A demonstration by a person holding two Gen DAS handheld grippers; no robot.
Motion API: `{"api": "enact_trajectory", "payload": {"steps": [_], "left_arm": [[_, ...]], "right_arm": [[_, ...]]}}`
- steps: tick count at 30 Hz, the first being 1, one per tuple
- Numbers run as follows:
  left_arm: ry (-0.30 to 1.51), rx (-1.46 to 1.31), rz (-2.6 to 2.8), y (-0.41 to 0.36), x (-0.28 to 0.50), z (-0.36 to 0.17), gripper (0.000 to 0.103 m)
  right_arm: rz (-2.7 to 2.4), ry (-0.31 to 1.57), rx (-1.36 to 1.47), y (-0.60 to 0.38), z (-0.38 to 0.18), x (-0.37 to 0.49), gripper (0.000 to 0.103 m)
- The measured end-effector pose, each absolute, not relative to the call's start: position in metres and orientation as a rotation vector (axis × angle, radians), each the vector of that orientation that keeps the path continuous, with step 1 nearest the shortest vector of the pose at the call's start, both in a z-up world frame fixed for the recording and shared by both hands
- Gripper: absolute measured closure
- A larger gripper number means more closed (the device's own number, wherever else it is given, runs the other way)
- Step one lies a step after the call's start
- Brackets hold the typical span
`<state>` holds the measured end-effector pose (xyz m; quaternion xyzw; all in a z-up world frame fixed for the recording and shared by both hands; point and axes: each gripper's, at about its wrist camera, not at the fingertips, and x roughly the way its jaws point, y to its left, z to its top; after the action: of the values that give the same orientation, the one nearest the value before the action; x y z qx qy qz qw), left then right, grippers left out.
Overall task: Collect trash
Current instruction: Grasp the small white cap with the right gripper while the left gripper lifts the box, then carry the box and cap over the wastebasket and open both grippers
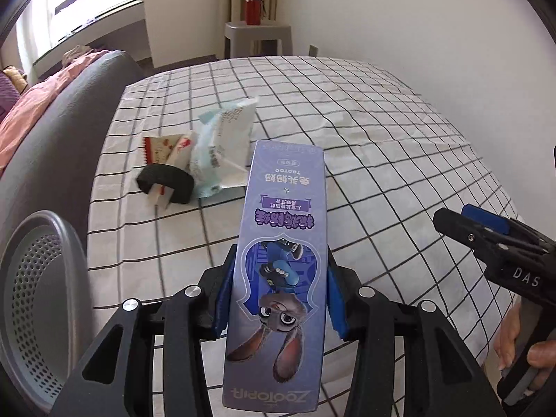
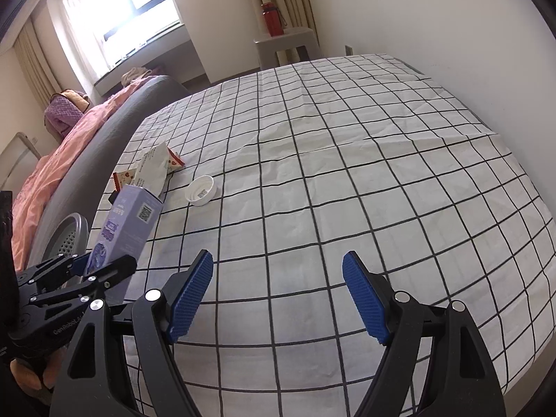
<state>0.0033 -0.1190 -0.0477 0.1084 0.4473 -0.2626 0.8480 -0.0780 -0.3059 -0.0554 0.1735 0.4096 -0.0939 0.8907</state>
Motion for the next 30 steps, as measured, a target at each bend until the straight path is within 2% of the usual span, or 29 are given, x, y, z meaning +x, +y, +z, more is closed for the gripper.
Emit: {"api": "enact_trajectory", "payload": {"steps": [13, 15, 25, 27, 30], "left_arm": [[0.855, 0.111, -0.225, -0.023, 0.029, -0.025, 0.059], [0.847, 0.107, -0.207, -0.019, 0.03, -0.024, 0.059], [0.854, 0.09, -0.195, -0.012, 0.037, -0.029, 0.059], [0.863, 0.083, -0.194, -0.01, 0.039, -0.031, 0.059], [0.869, 0.07, -0.195, -0.008, 0.04, -0.032, 0.059]], "right_arm": [[-0.096, 0.919, 0.162, -0.256, -0.074, 0.029, 0.028], [-0.094, 0.934, 0.14, -0.253, -0.08, 0.041, 0.033], [-0.135, 0.972, 0.061, -0.243, -0.099, 0.068, 0.045], [-0.132, 0.967, 0.056, -0.241, -0.098, 0.068, 0.063], [-0.13, 0.967, 0.064, -0.241, -0.097, 0.067, 0.064]]}}
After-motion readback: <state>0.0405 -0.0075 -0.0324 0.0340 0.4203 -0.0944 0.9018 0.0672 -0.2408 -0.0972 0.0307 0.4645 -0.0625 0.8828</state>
